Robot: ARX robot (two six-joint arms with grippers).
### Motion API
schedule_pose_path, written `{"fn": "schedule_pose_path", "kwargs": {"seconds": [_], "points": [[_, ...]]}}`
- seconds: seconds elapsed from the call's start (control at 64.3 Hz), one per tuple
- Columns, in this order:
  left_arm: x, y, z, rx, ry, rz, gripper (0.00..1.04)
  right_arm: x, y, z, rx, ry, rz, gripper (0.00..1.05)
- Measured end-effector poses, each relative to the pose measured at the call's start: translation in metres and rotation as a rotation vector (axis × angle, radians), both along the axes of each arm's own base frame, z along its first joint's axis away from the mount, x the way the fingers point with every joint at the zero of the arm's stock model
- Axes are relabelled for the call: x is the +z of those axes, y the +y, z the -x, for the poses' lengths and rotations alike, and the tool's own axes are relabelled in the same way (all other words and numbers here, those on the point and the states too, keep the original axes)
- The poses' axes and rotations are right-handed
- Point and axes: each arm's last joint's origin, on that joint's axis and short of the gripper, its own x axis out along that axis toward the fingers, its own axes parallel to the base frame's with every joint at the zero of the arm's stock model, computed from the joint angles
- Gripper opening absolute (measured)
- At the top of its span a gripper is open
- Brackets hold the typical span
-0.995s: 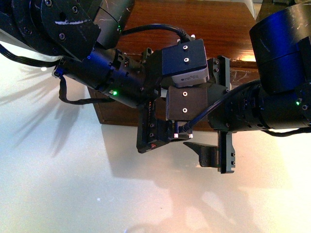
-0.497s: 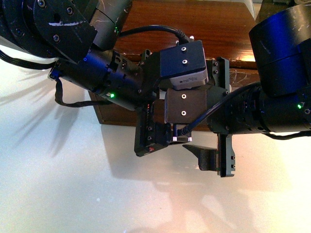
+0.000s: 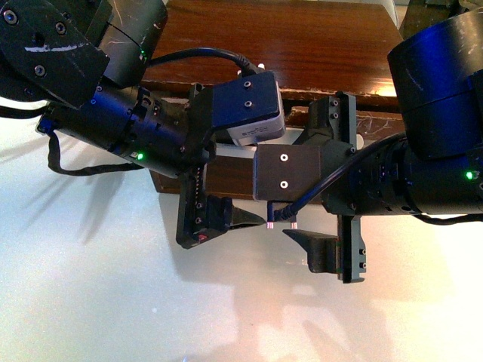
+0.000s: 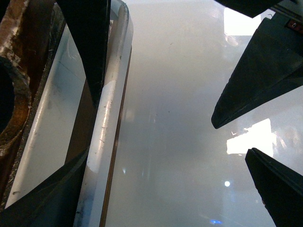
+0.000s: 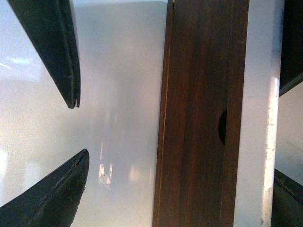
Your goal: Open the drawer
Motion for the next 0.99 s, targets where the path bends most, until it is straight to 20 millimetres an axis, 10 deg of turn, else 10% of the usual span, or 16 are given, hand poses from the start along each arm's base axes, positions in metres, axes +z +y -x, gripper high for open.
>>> {"fn": "schedule_pose_path", "kwargs": {"seconds": [0.995], "points": [[-0.003, 0.011, 0.031, -0.027, 0.002, -0.007, 0.96, -0.004, 0.014, 0.033, 0.034, 0.006, 0.001, 0.96]]}}
